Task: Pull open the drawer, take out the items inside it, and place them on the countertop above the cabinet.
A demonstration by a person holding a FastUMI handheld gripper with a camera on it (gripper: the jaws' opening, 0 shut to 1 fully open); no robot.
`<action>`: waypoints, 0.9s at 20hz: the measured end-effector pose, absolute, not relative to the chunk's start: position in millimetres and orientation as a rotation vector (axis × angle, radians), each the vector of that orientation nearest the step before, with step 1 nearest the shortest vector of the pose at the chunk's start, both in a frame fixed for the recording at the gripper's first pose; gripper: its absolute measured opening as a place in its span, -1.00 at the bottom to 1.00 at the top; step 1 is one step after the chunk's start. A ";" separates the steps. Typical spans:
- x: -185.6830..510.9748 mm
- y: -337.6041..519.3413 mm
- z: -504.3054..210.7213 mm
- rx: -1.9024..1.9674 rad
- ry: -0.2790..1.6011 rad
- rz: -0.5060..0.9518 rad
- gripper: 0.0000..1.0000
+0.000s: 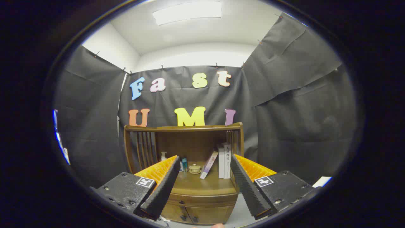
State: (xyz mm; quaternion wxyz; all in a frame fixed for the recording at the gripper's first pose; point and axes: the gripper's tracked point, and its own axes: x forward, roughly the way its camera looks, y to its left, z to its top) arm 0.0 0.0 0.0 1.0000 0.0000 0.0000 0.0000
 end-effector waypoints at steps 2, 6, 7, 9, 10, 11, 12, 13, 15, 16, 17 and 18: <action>1.7 -1.5 2.6 0.000 -0.011 -0.001 0.99; 8.1 0.2 0.7 0.007 -0.011 -0.009 0.99; 9.0 2.5 -0.9 0.013 -0.010 -0.009 0.99; 11.9 5.9 -2.5 0.011 -0.010 -0.011 0.99; 12.9 5.7 -2.2 0.005 -0.011 -0.015 0.99; 13.2 6.4 -1.1 0.002 -0.013 -0.022 0.99; 14.8 10.2 -0.6 0.000 -0.018 -0.023 0.99; 15.1 13.9 -0.4 0.002 -0.025 -0.024 0.99; 19.9 28.6 -2.7 0.026 -0.053 -0.015 0.99; 23.4 40.4 -5.5 0.044 -0.066 0.002 0.99; 30.1 49.3 -15.4 0.060 -0.060 0.019 0.99; 35.4 57.6 -24.7 0.070 -0.049 0.031 0.99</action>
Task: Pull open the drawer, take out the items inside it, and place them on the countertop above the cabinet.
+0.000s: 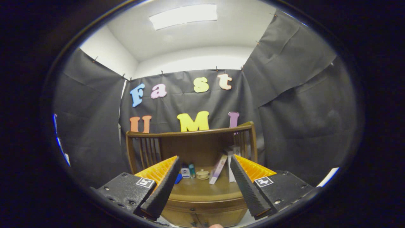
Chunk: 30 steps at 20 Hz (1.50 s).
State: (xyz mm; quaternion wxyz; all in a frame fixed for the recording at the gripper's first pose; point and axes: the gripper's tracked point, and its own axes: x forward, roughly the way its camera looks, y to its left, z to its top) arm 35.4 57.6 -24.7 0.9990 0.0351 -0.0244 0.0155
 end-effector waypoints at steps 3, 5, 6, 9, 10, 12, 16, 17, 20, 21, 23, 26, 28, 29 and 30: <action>55.7 79.2 -58.7 0.080 -0.009 0.046 0.99; 72.6 86.1 -79.3 0.089 -0.003 0.041 0.99; 81.2 91.9 -95.2 0.095 0.012 0.039 0.99; 101.6 102.7 -140.7 0.134 0.073 0.043 0.99; 106.7 109.7 -154.9 0.149 0.090 0.056 0.99; 117.4 117.9 -183.5 0.161 0.121 0.064 0.99; 134.5 126.8 -240.1 0.105 0.181 0.055 0.97; 138.2 127.0 -252.6 0.102 0.194 0.048 0.95; 145.4 120.2 -300.7 0.120 0.263 0.024 0.86; 146.6 117.5 -316.2 0.116 0.282 0.006 0.84; 155.7 113.5 -344.9 0.095 0.312 -0.016 0.77; 157.9 106.3 -375.6 0.088 0.334 -0.026 0.60; 161.9 108.6 -388.5 0.078 0.344 -0.024 0.47; 165.2 108.2 -395.2 0.065 0.354 -0.028 0.37; 167.9 108.2 -402.2 0.056 0.368 -0.031 0.27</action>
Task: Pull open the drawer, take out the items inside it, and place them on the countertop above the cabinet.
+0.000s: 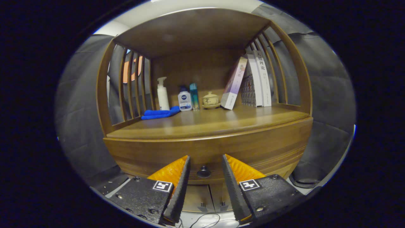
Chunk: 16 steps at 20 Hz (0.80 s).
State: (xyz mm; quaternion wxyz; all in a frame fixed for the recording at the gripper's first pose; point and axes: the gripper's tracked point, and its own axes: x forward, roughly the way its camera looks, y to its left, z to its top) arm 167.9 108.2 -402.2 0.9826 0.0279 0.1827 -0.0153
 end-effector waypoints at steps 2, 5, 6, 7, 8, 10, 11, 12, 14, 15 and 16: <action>175.3 107.7 -414.7 0.047 0.389 -0.045 0.13; 178.5 107.7 -429.9 0.040 0.420 -0.076 -0.07; 175.4 107.2 -429.9 0.041 0.410 -0.079 -0.15; 178.6 107.8 -431.5 0.037 0.403 -0.077 -0.17; 178.0 107.8 -432.3 0.028 0.394 -0.076 -0.20; 176.8 110.3 -431.3 0.026 0.385 -0.076 -0.34; 175.7 110.7 -433.3 0.025 0.390 -0.075 -0.40; 175.3 110.6 -432.6 0.025 0.390 -0.074 -0.48; 176.0 110.1 -433.6 0.032 0.400 -0.067 -0.54; 175.8 110.1 -434.1 0.034 0.410 -0.063 -0.56; 175.6 109.4 -434.7 0.029 0.418 -0.060 -0.58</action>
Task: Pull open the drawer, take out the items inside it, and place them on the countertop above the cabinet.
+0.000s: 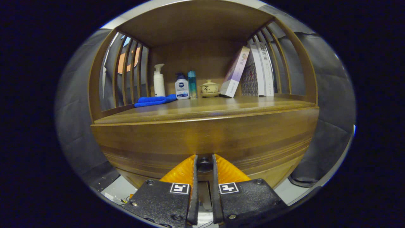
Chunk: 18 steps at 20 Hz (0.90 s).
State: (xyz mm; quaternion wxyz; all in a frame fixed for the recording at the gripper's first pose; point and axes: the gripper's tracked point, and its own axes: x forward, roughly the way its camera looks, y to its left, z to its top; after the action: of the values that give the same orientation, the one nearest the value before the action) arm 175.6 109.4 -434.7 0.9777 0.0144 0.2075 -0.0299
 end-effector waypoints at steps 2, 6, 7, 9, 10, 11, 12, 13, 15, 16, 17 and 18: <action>174.4 107.5 -433.9 0.016 0.425 -0.056 -0.58; 153.7 107.5 -431.8 0.004 0.432 -0.051 -0.58; 147.2 106.5 -431.7 0.000 0.435 -0.047 -0.58; 139.7 104.8 -431.3 -0.006 0.437 -0.039 -0.58; 137.1 103.9 -430.2 -0.011 0.437 -0.039 -0.58; 131.6 103.1 -430.0 -0.016 0.438 -0.040 -0.58; 126.2 103.2 -429.5 -0.019 0.438 -0.038 -0.58; 121.4 103.8 -428.7 -0.018 0.439 -0.034 -0.58; 110.4 104.2 -428.1 -0.010 0.443 -0.024 -0.58; 104.6 104.4 -426.8 -0.002 0.443 -0.020 -0.58; 98.6 104.1 -427.1 0.003 0.443 -0.017 -0.58; 92.7 104.1 -424.9 0.003 0.443 -0.015 -0.58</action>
State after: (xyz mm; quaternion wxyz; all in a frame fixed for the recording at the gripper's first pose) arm 92.7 104.1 -424.9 0.9755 0.0014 0.2198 -0.0073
